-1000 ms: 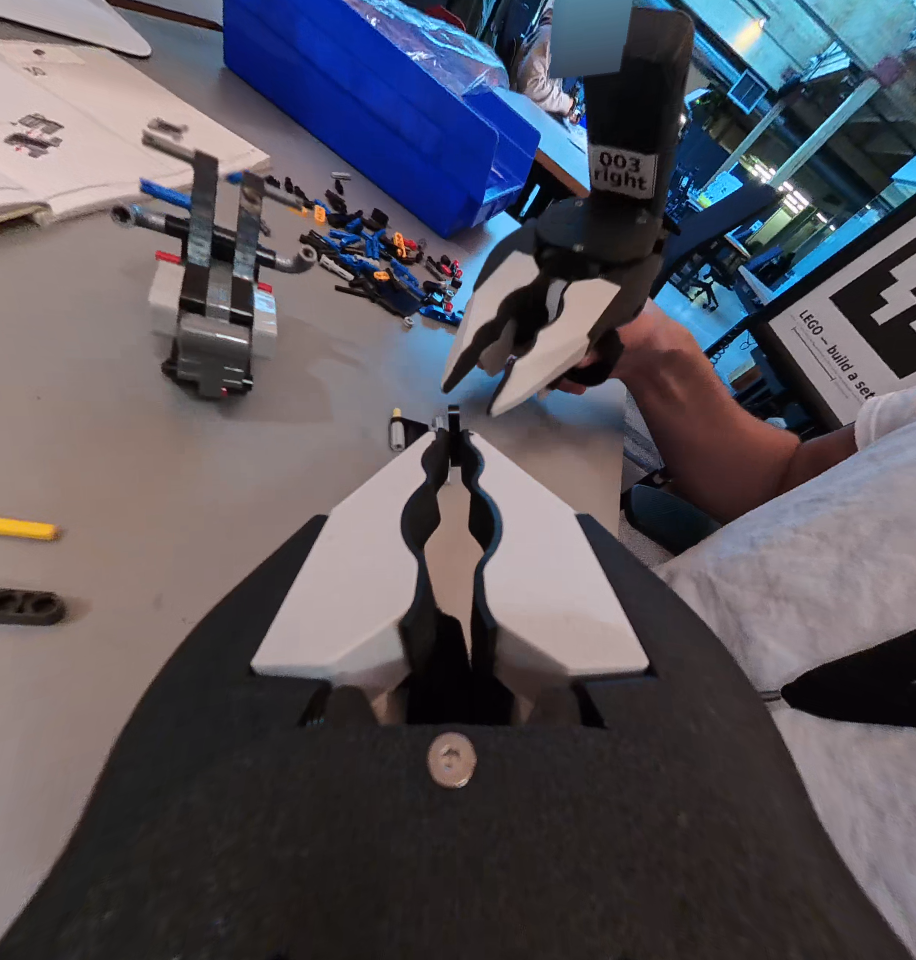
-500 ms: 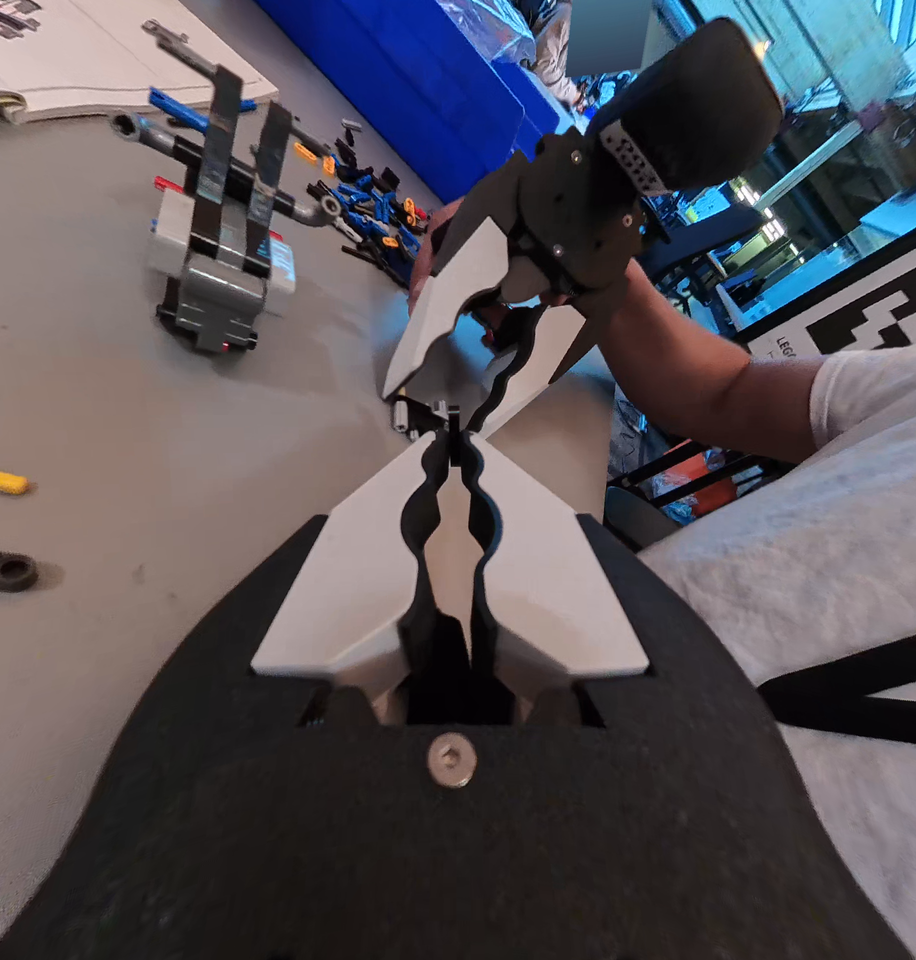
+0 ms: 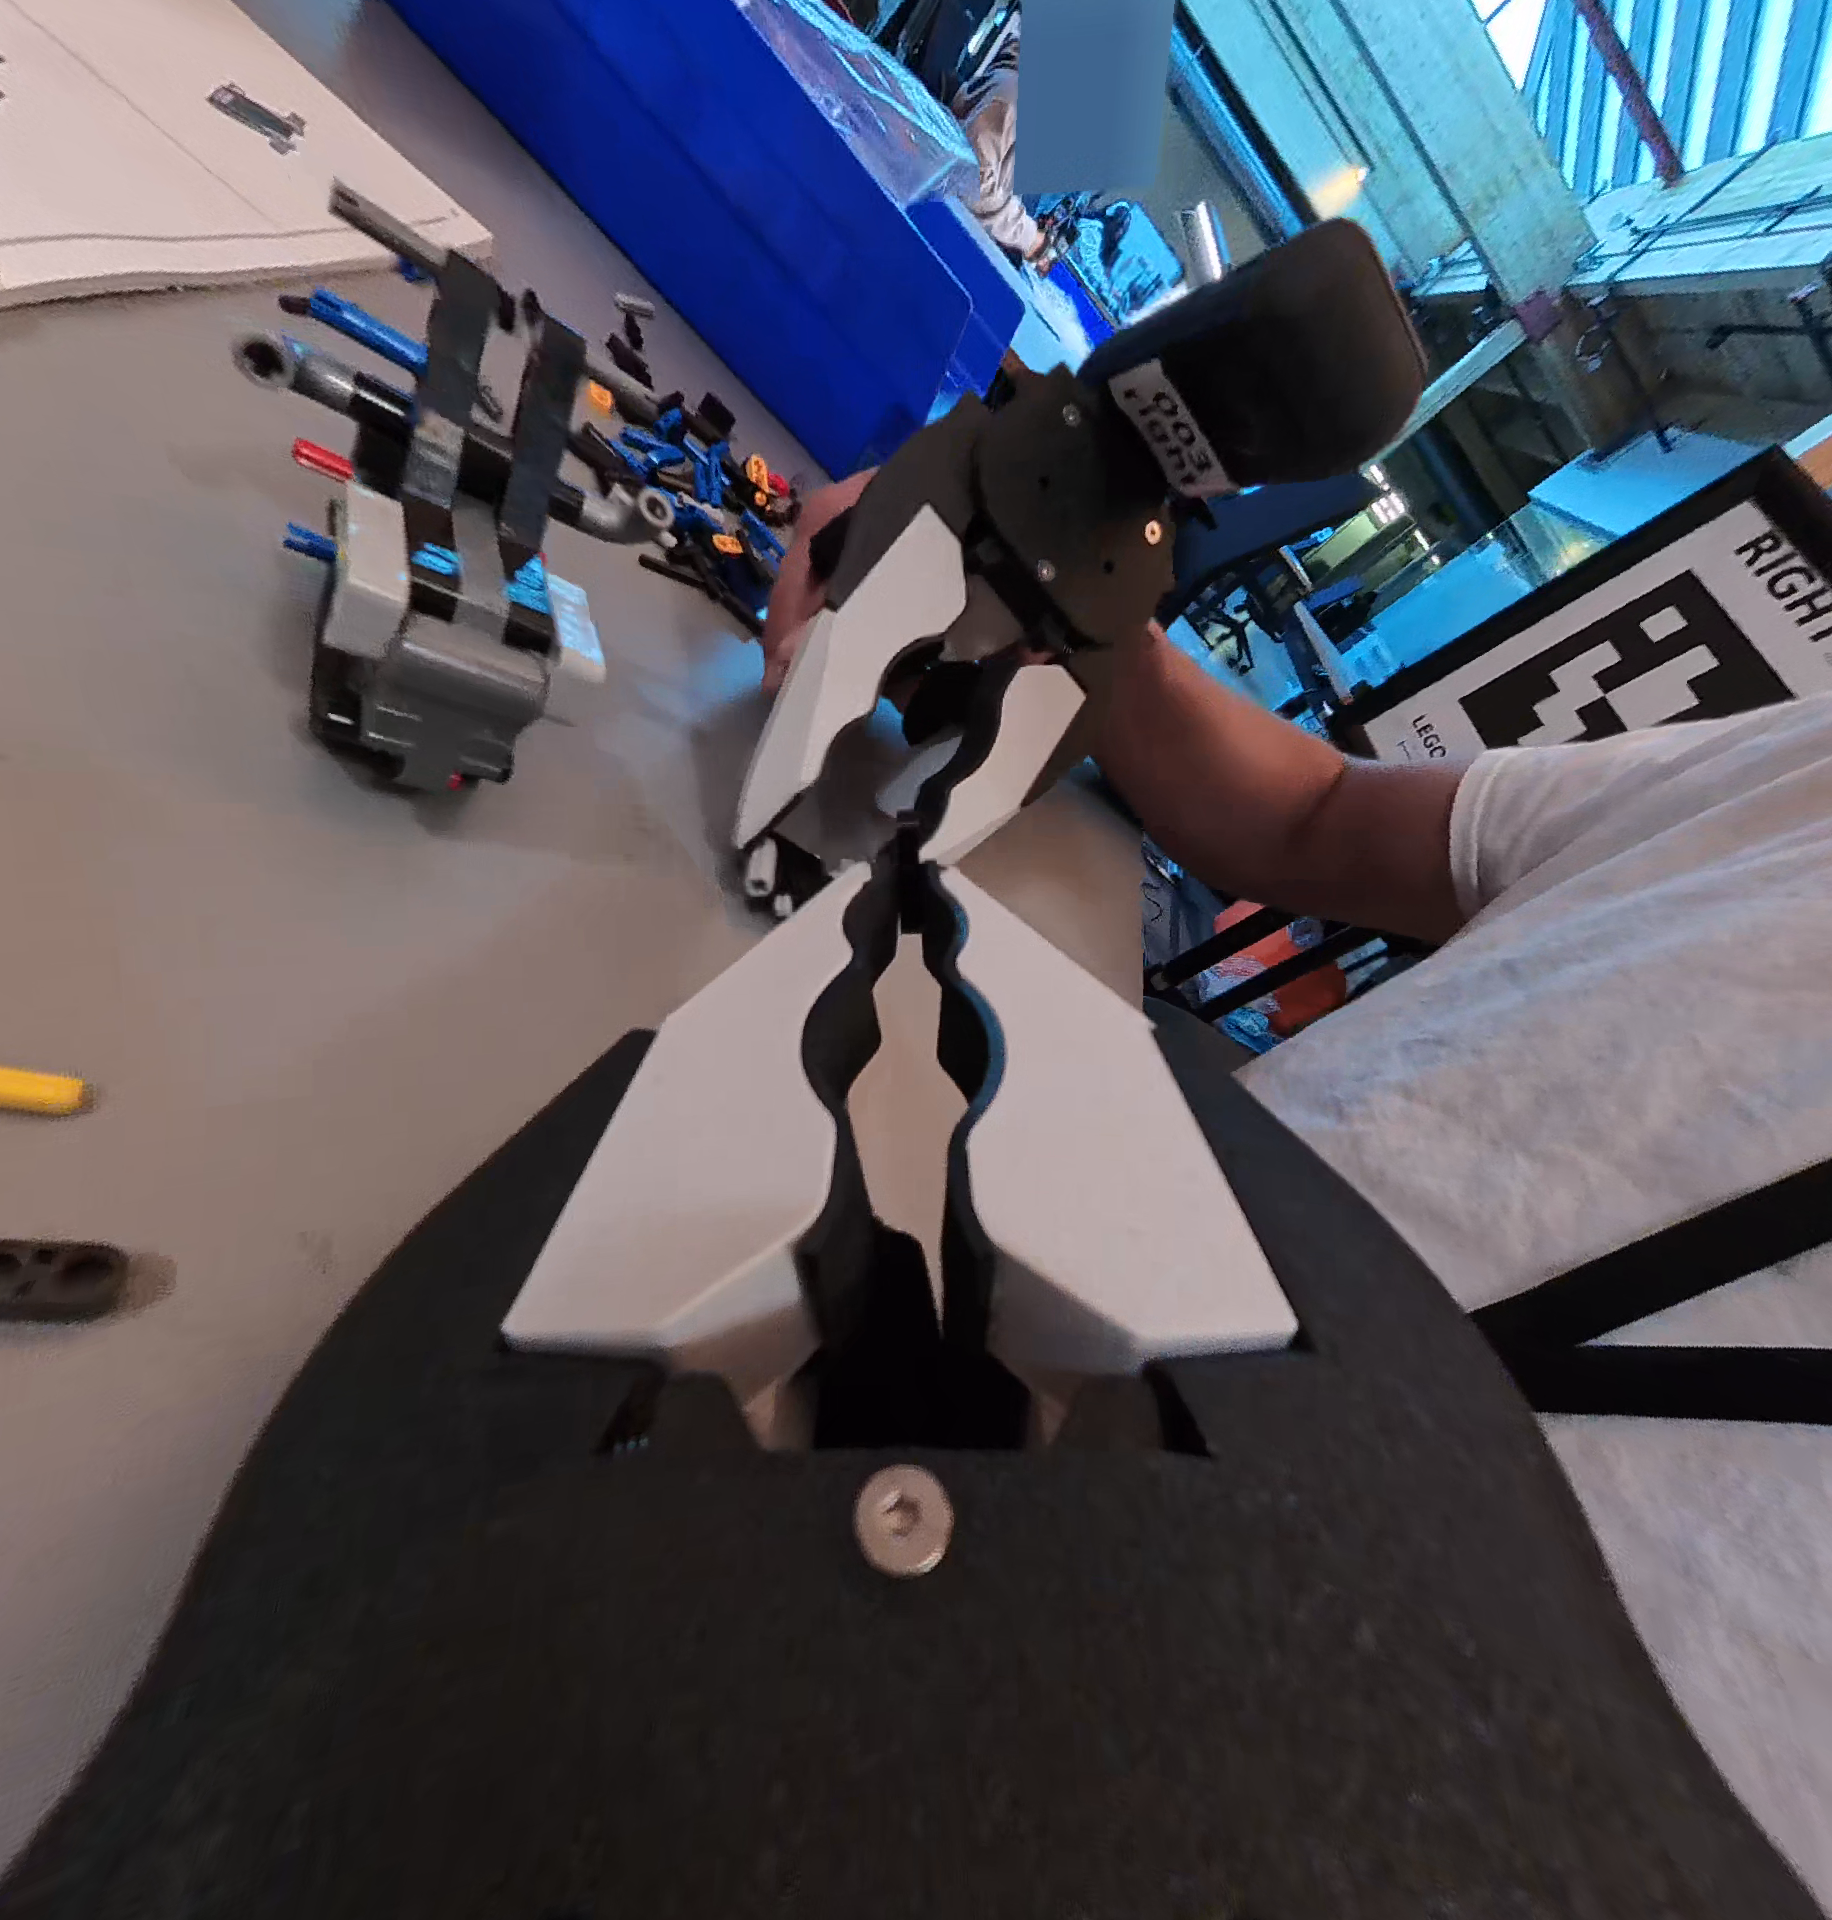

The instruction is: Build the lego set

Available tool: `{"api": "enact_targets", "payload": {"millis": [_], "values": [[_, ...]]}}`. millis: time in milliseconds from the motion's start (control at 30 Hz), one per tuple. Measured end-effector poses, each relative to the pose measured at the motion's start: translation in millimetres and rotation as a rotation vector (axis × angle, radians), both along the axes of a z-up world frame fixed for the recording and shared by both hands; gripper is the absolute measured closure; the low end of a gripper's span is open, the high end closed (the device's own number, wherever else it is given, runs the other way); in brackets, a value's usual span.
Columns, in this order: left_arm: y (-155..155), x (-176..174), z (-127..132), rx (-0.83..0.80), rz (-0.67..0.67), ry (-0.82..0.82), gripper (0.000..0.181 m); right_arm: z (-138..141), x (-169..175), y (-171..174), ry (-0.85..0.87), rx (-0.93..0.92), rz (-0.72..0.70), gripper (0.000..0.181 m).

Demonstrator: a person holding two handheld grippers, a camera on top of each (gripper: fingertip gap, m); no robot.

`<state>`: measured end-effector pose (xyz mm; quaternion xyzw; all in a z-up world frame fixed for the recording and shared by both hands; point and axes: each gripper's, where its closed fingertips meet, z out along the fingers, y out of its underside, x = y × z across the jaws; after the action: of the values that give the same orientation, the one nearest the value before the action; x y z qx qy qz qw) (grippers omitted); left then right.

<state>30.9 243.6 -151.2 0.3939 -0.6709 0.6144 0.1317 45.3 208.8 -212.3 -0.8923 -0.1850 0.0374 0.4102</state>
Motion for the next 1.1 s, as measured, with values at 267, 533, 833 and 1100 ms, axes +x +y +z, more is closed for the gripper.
{"api": "enact_targets", "payload": {"millis": [267,533,833,1100], "values": [[-6.9,12.0,21.1,-0.132,-0.098,0.007,0.18,53.7,9.7,6.8,0.036,0.317,-0.05,0.15],[-12.5,18.0,76.3,-0.441,-0.245,-0.017,0.18,100.6,14.7,8.9,-0.004,0.581,-0.085,0.15],[-0.9,11.5,92.7,-0.587,-0.298,-0.102,0.18,99.5,7.1,13.9,-0.261,0.568,-0.105,0.15],[1.2,14.0,85.8,-0.603,-0.289,-0.064,0.18,107.2,7.0,12.1,-0.263,0.613,-0.139,0.15]]}}
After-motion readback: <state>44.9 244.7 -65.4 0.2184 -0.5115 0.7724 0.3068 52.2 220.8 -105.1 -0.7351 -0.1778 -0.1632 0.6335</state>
